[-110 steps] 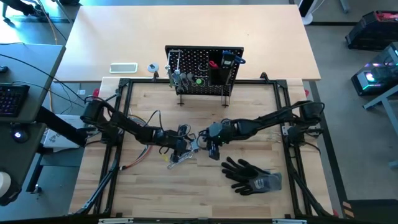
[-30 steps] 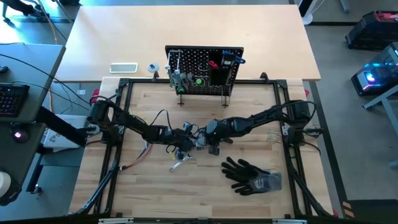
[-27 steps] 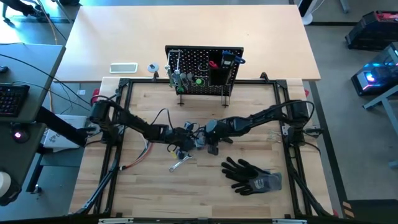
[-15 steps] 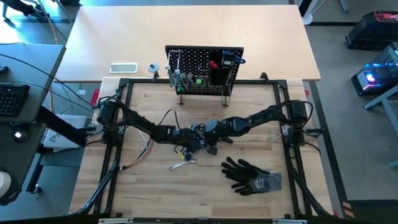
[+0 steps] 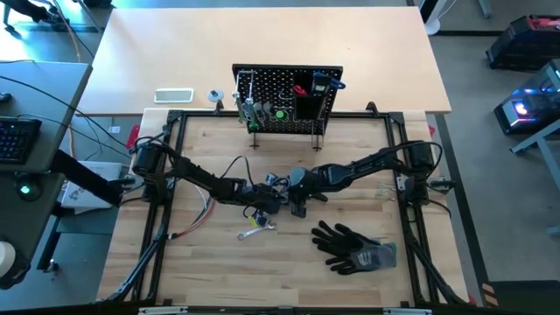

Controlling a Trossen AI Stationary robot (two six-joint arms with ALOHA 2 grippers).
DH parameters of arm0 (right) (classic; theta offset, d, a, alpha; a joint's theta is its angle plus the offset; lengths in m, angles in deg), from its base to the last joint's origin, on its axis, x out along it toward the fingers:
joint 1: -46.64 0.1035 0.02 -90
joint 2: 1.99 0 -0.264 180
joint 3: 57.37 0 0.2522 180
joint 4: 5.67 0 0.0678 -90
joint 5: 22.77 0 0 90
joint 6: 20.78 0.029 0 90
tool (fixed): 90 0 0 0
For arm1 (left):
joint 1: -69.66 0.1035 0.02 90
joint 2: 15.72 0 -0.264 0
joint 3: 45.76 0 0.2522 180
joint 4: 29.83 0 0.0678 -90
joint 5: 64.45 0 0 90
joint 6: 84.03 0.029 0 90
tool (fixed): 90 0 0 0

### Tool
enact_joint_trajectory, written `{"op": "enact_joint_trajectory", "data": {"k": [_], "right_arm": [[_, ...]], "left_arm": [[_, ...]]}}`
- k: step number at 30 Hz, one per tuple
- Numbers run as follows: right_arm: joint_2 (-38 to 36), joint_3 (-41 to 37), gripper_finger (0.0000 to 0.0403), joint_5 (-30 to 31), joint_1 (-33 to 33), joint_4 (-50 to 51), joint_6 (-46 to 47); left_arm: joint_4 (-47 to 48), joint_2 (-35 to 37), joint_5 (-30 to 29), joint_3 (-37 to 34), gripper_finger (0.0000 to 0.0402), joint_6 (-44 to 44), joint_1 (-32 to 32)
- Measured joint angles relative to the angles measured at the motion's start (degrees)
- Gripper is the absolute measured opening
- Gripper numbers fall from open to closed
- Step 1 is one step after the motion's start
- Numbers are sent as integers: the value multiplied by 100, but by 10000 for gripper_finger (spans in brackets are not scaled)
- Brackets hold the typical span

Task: Hang tools onto peg board
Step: Put the gray hex key set into the black bin on the peg board

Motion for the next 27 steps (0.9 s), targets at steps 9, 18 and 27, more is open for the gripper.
{"op": "enact_joint_trajectory", "data": {"k": [9,18,27], "right_arm": [[-1047,-20,82,886,375,1000,8],[-1913,-20,82,1774,965,1575,237],[-1977,-20,82,2010,1356,1674,450]], "left_arm": [[467,1126,-269,-2,55,-175,-83],[-203,2873,-539,7,54,355,-74],[-461,3570,-118,1062,54,984,431]]}}
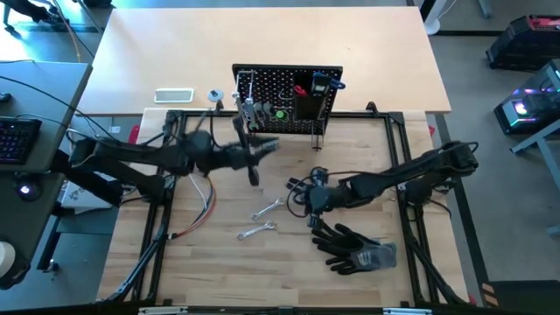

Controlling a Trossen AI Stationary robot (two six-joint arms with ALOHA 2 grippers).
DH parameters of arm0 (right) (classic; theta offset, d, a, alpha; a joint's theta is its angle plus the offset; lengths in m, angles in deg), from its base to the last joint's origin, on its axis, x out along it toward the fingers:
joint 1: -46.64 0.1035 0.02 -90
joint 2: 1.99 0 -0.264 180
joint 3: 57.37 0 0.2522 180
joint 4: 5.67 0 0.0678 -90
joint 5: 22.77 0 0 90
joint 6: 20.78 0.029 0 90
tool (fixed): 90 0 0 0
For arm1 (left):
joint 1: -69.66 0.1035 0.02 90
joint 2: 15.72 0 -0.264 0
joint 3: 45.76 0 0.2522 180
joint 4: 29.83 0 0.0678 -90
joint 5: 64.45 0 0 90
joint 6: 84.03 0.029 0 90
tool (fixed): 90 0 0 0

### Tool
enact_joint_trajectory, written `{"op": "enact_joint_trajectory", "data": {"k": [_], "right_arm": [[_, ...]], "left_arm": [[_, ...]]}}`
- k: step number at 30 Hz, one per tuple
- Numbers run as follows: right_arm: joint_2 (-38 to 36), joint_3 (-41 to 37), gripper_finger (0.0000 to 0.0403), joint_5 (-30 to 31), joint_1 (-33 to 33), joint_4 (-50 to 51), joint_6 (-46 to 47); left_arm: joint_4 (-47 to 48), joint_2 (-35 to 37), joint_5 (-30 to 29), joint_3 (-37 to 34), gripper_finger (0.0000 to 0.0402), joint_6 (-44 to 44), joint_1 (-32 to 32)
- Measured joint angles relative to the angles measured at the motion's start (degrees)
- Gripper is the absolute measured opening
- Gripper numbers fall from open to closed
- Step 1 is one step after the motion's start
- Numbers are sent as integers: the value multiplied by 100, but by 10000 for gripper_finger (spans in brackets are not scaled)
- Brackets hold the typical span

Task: Hang tools onto peg board
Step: Put the gray hex key set into the black bin on the peg board

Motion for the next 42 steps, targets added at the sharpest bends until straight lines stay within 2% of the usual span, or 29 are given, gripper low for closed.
{"op": "enact_joint_trajectory", "data": {"k": [5,9,18,26,34,42], "right_arm": [[6,0,82,203,108,82,170],[6,0,82,197,168,116,287],[6,0,82,192,311,146,457],[6,0,82,278,471,162,600],[6,0,82,382,547,183,605],[6,0,82,441,547,181,579]], "left_arm": [[179,-88,287,612,54,205,322],[119,-222,751,1092,54,17,646],[117,-1063,1713,2268,54,-514,1274],[113,-1715,2045,3119,54,-723,1711],[116,-1956,2372,3423,54,-1356,2244],[-154,-2187,3004,3494,54,-2297,2738]]}}
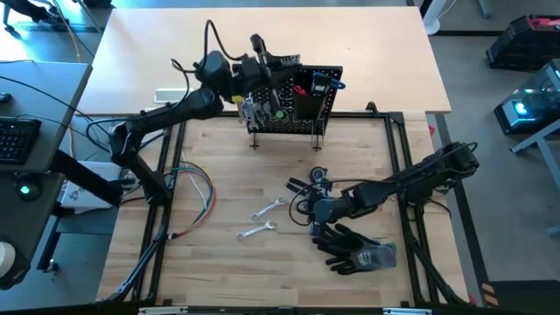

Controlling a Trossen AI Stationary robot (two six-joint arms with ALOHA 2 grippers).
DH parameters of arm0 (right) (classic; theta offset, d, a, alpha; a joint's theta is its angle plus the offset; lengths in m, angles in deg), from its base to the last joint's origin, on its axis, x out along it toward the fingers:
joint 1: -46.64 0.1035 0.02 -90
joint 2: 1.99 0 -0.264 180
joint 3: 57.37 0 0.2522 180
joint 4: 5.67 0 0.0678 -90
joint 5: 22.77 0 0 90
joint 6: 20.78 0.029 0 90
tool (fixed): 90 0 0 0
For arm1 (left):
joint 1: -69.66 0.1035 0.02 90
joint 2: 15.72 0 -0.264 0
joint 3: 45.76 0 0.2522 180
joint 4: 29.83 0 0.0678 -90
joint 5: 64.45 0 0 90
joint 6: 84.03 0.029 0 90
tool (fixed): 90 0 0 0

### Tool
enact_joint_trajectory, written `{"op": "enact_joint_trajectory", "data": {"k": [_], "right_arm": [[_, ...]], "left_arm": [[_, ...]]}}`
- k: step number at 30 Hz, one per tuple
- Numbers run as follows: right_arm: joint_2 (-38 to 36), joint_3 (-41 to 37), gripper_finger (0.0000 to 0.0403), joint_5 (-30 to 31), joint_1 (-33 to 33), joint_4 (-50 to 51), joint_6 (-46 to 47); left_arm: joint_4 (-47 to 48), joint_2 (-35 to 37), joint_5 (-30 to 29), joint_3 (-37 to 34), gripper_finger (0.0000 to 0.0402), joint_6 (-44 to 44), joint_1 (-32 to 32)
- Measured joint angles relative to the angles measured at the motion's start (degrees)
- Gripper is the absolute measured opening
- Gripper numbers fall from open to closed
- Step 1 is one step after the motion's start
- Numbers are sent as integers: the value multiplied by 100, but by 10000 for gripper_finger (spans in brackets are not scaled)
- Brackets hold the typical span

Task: Hang tools onto peg board
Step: Put the gray hex key set into the black bin on the peg board

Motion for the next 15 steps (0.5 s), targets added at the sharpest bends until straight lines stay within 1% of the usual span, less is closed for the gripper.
{"op": "enact_joint_trajectory", "data": {"k": [4,15], "right_arm": [[0,0,82,53,0,-11,-12],[0,0,82,57,0,-11,-34]], "left_arm": [[-86,-125,98,0,54,-244,147],[-65,-351,93,6,54,-296,226]]}}
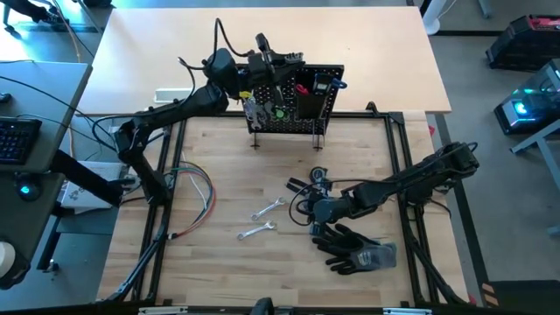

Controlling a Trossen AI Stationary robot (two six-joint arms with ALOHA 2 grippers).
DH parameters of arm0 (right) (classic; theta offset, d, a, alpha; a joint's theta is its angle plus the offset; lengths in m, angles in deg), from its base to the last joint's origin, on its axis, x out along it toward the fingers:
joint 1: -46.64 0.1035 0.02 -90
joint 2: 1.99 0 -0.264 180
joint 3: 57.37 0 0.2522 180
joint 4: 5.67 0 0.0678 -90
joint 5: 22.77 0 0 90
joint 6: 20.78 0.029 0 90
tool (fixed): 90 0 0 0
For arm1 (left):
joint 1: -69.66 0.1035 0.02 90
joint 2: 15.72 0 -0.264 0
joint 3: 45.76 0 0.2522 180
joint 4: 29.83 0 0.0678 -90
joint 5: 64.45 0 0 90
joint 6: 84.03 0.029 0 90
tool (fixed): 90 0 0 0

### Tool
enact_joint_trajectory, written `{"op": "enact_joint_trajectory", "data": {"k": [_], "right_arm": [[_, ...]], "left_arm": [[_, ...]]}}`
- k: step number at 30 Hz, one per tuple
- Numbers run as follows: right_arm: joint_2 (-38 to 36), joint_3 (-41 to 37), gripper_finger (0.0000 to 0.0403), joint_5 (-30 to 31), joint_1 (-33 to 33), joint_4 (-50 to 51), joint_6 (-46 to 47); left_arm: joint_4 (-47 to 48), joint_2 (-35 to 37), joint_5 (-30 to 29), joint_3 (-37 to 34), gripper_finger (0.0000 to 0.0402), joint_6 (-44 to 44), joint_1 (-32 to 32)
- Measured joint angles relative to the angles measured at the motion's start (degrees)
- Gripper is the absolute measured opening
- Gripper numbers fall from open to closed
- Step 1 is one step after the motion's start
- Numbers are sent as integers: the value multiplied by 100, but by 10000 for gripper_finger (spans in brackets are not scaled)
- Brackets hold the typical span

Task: Hang tools onto peg board
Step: Put the gray hex key set into the black bin on the peg board

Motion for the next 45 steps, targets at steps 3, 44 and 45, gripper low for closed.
{"op": "enact_joint_trajectory", "data": {"k": [3,44,45], "right_arm": [[0,0,82,3,0,-4,-2],[0,0,82,39,83,22,56],[0,0,82,39,85,22,60]], "left_arm": [[-14,-50,3,12,54,-4,-2],[741,315,185,-23,54,-43,-118],[751,324,185,-22,54,-19,-118]]}}
